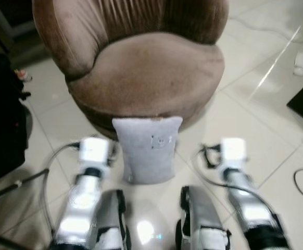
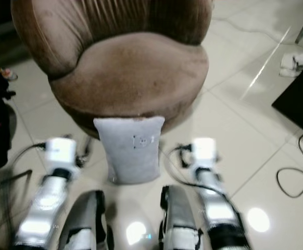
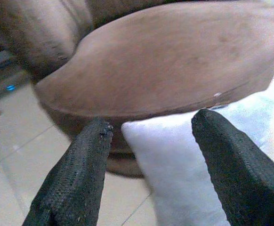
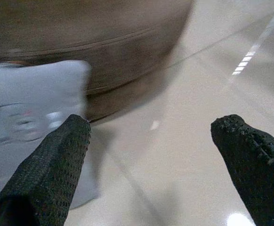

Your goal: Move the pillow to the sofa from floor

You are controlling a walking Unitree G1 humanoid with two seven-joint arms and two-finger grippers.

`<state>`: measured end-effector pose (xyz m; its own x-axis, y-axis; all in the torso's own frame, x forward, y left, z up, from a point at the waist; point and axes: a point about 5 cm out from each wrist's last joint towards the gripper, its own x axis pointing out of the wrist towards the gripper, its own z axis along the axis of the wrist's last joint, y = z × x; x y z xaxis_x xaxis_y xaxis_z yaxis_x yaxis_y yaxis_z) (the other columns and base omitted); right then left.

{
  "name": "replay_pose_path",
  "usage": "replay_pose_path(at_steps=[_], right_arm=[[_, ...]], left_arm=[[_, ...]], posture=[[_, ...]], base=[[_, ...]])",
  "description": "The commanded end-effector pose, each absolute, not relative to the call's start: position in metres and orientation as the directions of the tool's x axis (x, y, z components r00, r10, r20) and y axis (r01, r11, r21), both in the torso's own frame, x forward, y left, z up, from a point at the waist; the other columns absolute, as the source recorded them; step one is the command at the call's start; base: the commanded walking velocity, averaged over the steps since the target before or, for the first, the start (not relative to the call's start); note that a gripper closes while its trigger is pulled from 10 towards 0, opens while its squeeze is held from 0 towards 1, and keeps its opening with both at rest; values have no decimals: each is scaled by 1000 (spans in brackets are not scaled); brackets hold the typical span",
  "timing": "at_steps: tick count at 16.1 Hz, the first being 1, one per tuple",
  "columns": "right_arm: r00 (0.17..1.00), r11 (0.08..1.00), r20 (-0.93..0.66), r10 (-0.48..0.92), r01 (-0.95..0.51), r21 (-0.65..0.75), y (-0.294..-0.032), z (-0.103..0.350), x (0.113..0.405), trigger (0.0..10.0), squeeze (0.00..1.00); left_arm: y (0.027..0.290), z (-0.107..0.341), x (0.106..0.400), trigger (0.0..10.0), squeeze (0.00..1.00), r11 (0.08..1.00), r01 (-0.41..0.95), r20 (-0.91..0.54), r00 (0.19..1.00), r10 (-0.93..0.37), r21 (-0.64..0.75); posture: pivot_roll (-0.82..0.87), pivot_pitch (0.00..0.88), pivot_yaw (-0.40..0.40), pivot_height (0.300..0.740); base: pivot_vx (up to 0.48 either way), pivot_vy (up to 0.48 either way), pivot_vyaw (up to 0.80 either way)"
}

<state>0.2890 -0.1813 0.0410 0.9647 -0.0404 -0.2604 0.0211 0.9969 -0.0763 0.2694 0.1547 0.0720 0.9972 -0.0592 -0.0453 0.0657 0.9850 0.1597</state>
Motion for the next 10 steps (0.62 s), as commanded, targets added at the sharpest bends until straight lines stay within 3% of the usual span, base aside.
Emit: replay_pose_path(at_steps=[1,10], right_arm=[[965,998,-261,-14,-2,-63,-170,39,288,10000,0],[966,999,-259,-3,-11,-53,-166,38,291,10000,0]], left_arm=[[168,69,265,10000,0,983,36,-62,998,-25,180],[170,71,268,10000,0,981,36,-59,998,-26,189]], posture=[[4,192,6,582],[11,189,14,582]], base=[[307,0,0],[308,0,0]])
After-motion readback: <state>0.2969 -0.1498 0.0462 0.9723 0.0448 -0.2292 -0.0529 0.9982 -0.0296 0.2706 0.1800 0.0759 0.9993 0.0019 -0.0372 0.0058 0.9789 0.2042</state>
